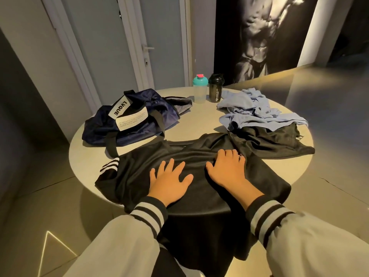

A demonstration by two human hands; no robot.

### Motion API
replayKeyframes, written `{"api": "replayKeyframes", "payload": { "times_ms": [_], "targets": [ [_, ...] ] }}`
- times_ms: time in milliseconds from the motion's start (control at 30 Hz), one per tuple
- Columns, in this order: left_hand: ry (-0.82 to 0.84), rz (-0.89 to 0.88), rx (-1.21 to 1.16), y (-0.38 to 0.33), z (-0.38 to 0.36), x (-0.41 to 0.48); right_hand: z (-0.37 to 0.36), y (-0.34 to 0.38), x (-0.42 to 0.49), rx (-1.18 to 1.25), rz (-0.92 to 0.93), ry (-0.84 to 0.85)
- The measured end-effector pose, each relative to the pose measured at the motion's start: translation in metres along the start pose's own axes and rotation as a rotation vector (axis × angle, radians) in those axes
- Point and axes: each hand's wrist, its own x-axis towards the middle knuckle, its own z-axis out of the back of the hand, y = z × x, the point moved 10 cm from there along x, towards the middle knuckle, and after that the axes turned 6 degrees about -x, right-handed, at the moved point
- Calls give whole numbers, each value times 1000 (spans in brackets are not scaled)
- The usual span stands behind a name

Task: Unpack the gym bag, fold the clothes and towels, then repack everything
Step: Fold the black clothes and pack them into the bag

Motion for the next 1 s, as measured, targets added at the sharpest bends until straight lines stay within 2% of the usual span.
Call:
{"api": "replayKeyframes", "payload": {
  "times_ms": [100, 233, 333, 533, 667, 833, 900, 1000],
  "targets": [
    [16, 9, -13, -8, 0, 6, 1, -3, -1, -4, -18, 27],
    [-35, -125, -44, -35, 5, 18, -5, -10, 0, -42, 4, 86],
    [-30, -149, -69, -45, 0, 27, -6, -16, 4, -58, 8, 102],
    [19, -247, 103, -53, -15, 23, -8, -31, 14, -45, -53, 68],
    [54, -205, 96, -48, -16, 27, -8, -32, 13, -39, -100, 39],
    [-7, -132, 72, -26, -5, 36, 19, 1, 3, 97, 176, -160],
    [-18, -102, 69, -12, 1, 39, 28, 10, -2, -12, 193, -211],
    [-21, -49, 54, 9, 10, 42, 19, 7, -1, -180, 131, -94]
  ]
}}
